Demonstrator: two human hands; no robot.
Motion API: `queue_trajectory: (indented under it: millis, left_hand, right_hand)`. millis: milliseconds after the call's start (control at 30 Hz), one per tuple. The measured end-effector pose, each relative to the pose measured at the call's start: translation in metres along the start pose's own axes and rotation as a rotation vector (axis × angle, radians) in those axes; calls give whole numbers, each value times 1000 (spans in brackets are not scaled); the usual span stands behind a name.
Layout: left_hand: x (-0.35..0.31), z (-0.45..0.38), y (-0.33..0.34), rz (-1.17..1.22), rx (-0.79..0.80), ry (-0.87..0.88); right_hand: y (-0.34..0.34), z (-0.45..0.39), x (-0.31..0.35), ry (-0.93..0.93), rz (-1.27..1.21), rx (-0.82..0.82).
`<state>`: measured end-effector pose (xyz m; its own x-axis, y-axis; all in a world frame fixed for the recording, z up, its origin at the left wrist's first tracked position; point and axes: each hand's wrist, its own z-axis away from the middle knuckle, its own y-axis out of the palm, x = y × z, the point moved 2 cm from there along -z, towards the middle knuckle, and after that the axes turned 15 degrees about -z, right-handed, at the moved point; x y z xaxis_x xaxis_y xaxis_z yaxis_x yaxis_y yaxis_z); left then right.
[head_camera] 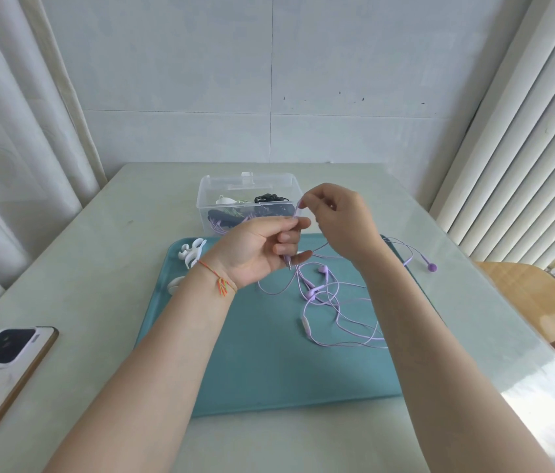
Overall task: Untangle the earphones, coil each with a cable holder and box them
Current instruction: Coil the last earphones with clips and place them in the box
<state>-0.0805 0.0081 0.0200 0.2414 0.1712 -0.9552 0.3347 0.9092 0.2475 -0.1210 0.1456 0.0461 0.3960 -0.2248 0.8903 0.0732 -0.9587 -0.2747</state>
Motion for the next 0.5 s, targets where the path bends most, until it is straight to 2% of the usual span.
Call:
queue_trajectory:
  millis: [233, 500]
  left_hand:
    - [6, -6, -6, -270, -138, -6]
    - [6, -7, -7, -283, -117, 9]
  right_hand:
    - [1, 0, -2, -20, 53, 22]
    - [1, 1, -2, -17, 56, 27]
